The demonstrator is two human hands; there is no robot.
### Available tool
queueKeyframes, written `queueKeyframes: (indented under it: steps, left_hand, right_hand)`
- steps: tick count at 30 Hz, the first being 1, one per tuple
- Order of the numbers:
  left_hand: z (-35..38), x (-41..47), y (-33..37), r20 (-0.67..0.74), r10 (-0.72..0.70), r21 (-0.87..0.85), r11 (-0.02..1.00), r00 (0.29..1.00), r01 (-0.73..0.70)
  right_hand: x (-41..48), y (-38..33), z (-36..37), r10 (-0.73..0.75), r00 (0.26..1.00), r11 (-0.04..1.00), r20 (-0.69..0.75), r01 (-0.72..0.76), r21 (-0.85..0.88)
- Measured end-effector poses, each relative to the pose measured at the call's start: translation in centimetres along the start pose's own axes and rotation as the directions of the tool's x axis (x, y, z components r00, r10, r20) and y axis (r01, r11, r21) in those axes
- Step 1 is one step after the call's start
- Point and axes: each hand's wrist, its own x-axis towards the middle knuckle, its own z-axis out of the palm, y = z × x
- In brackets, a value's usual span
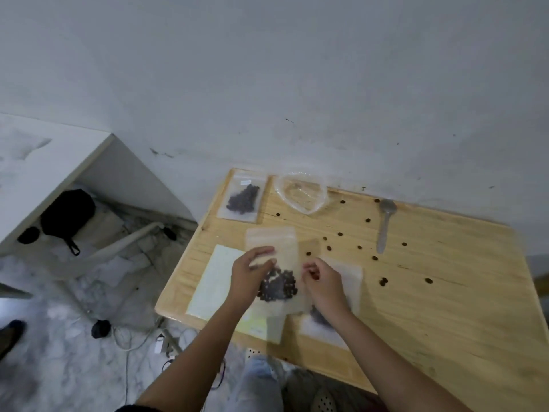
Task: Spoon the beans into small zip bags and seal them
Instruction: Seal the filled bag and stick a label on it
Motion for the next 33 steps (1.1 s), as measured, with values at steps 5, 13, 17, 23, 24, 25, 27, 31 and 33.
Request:
queueKeyframes:
  steps: [5, 13, 17, 23, 24, 25, 27, 31, 33]
  left_hand:
    - [-6.3, 1.3, -0.9, -0.242, -0.018, -0.017, 1.0, 0.97, 0.014]
    - [-8.6, 1.1, -2.0, -0.298, -0.033, -0.058, 0.998, 0.954, 0.016]
    - [-8.7, 1.3, -2.1, -0.266, -0.01, -0.06, 0.998, 0.964, -0.007]
    - [-7.5, 3.3, -0.3, -0.134, -0.024, -0.176, 0.984, 0.991, 0.0]
    - [-7.2, 3.8, 0.1, -0.098, -0.028, -0.193, 0.981, 0.995, 0.009]
    - [-6.9, 4.3, 0.5, -0.056, -0.03, -0.214, 0.977, 0.998, 0.017]
    - [-6.2, 5.3, 1.2, 0.026, -0.029, -0.227, 0.973, 0.999, 0.034]
    - [-5.0, 7.4, 2.6, 0.182, 0.006, -0.218, 0.975, 0.983, 0.034]
    - [-4.6, 8.3, 3.3, 0.24, 0.016, -0.205, 0.978, 0.971, 0.035]
  right_hand:
    - [0.7, 0.0, 4.8, 0.052, 0.961, 0.956, 0.272, 0.03, -0.291]
    - [0.2, 1.0, 7.4, 0.073, 0.968, 0.929, 0.241, 0.022, -0.369]
    - [1.0, 0.8, 7.2, 0.104, 0.964, 0.947, 0.245, -0.021, -0.319]
    - [4.1, -2.3, 3.2, 0.071, 0.997, 0.997, 0.04, -0.07, -0.015]
    - [4.6, -3.2, 2.5, 0.058, 0.998, 0.997, 0.015, -0.058, 0.046]
    - [5.1, -4.3, 2.0, 0.04, 0.999, 0.997, -0.001, -0.039, 0.073]
    - [6.0, -6.2, 1.2, -0.013, 1.0, 0.997, -0.005, 0.013, 0.079]
    - [7.5, -9.5, 1.1, -0.094, 0.996, 0.993, 0.003, 0.094, 0.069]
    - [8.3, -10.7, 1.5, -0.09, 0.996, 0.992, 0.006, 0.089, 0.091]
